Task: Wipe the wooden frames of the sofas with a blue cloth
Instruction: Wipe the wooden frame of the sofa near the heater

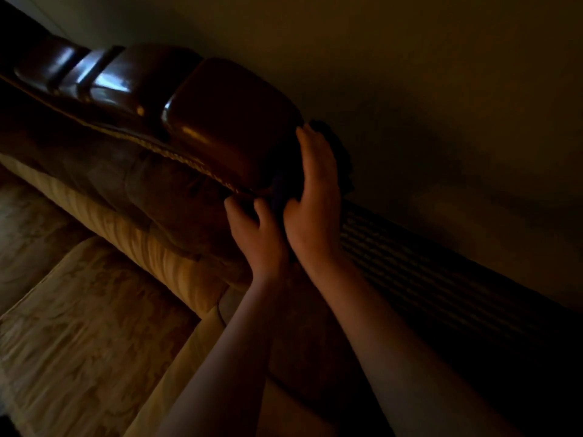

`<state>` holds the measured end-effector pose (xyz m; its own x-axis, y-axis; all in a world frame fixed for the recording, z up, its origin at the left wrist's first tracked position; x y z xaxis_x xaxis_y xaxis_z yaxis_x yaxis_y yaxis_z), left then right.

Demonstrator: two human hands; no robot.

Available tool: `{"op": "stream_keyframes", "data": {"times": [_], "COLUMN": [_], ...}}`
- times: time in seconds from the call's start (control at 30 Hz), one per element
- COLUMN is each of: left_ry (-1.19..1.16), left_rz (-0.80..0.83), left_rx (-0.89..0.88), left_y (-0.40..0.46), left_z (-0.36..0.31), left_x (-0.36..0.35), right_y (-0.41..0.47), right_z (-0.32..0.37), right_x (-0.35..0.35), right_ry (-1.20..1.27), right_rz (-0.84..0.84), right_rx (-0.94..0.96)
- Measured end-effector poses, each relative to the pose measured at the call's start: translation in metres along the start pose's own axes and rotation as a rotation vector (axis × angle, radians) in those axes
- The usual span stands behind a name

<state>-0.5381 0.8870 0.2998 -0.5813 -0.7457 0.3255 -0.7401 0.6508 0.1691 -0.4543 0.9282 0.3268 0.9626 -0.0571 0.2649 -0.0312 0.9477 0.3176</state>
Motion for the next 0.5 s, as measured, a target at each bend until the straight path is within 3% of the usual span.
{"op": "stream_keyframes", "data": {"times": [0.1,0.2,0.3,0.37,0.43,0.5], "left_ry": [0.033,0.052,0.068,0.07,0.05,0.019], "left_rz": [0.032,0.123,0.167,0.176,0.189,0.185], "left_rx": [-0.023,-0.054,-0.059,-0.024,0.016,0.044], "left_y": [0.001,-0.001,-0.009,-0.015,-0.019,-0.02], "left_z": [-0.002,0.006,0.017,0.027,0.037,0.044], "left_x": [0.004,0.005,0.001,-0.004,-0.008,-0.01], "right_y": [0.024,0.047,0.008,-0.044,-0.083,-0.086], "right_z": [-0.003,-0.04,-0.082,-0.09,-0.077,-0.072], "right_x": [0.001,0.011,0.01,0.002,-0.008,-0.016], "right_ry": [0.04,0.166,0.31,0.368,0.368,0.326], "right_rz": [0.019,-0.013,-0.108,-0.118,-0.106,-0.165], "right_rx": [0.033,-0.225,-0.438,-0.422,-0.284,-0.243]}}
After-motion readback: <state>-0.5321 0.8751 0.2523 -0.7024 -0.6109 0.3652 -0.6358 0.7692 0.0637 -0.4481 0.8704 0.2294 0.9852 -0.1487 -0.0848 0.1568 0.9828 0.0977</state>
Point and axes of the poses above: each hand's wrist, its own y-axis towards the middle knuckle, its own x-axis out of the back of the hand, z = x × y, the point moved 4 cm from there along y, towards the middle knuckle
